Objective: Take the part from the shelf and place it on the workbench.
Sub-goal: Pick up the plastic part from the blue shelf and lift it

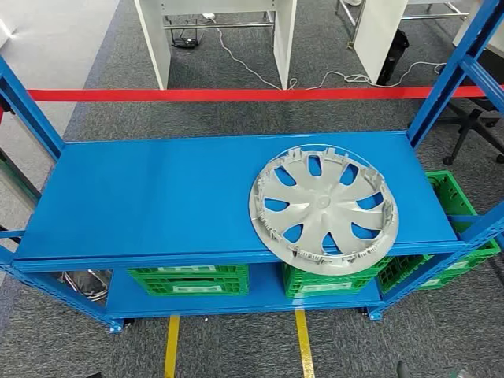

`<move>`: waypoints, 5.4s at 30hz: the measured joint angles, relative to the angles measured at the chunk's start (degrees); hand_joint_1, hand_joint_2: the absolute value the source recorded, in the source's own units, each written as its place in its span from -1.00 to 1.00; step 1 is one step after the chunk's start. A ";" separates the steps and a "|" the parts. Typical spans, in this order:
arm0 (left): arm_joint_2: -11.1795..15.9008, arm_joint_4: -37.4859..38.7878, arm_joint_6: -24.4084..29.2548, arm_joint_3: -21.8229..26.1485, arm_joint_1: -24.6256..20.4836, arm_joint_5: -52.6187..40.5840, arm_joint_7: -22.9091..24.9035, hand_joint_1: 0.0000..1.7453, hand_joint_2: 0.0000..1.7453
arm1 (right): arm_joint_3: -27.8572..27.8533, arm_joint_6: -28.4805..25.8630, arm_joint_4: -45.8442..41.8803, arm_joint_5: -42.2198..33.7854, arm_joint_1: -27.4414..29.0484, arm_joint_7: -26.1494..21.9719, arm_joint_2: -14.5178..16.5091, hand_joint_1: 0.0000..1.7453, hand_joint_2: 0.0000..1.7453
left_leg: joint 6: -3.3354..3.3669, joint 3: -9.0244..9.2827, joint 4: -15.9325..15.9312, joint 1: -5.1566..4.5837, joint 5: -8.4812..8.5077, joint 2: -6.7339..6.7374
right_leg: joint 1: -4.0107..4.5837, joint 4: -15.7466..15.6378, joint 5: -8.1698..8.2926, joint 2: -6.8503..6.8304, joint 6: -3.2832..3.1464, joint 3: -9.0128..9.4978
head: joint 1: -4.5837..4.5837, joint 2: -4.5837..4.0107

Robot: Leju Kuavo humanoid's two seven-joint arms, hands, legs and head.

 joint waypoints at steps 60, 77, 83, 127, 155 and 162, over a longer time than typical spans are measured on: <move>-0.60 1.05 5.80 -16.30 -0.48 -0.28 6.18 -1.00 1.00 | 38.85 -6.82 -59.49 54.14 15.63 22.58 -17.30 -1.00 1.00 | 0.01 0.02 0.00 -0.02 0.00 -0.04 | -0.01 0.00 0.01 -0.04 0.01 0.22 | 0.00 0.01; -0.63 1.16 4.28 -23.68 -2.56 -4.56 10.14 -1.00 1.00 | 48.57 12.30 -55.44 49.48 4.60 37.79 -31.51 -1.00 1.00 | 0.03 0.01 0.06 -0.02 0.07 -0.04 | -0.01 0.01 0.09 -0.03 0.10 0.55 | 0.01 0.01; -0.70 1.16 4.20 -24.81 -2.82 -5.09 10.64 -1.00 1.00 | 50.17 14.32 -53.70 51.31 2.32 39.00 -32.74 -1.00 1.00 | 0.03 0.00 0.06 -0.02 0.07 -0.03 | -0.01 0.03 0.09 -0.01 0.10 0.63 | -0.01 0.00; -0.80 1.16 3.34 -27.65 -3.41 -3.89 12.32 -1.00 1.00 | 65.68 23.28 -41.34 60.69 -16.70 38.20 -33.47 -1.00 1.00 | 0.03 0.01 0.07 -0.01 0.17 -0.04 | -0.01 0.08 0.15 0.00 0.14 0.63 | 0.00 0.00; -0.78 1.20 3.27 -28.76 -3.38 -3.25 12.26 -1.00 1.00 | 72.77 23.31 -45.67 54.01 -16.11 38.37 -35.91 -1.00 1.00 | 0.03 -0.01 0.07 -0.01 0.17 -0.04 | -0.01 0.08 0.16 -0.01 0.13 0.60 | 0.00 0.00; -0.78 1.22 3.27 -28.80 -3.38 -3.24 12.26 -1.00 1.00 | 73.29 22.94 -45.67 53.70 -16.04 38.51 -36.35 -1.00 1.00 | 0.03 -0.01 0.08 -0.01 0.17 -0.04 | -0.01 0.08 0.16 -0.01 0.13 0.59 | 0.00 0.00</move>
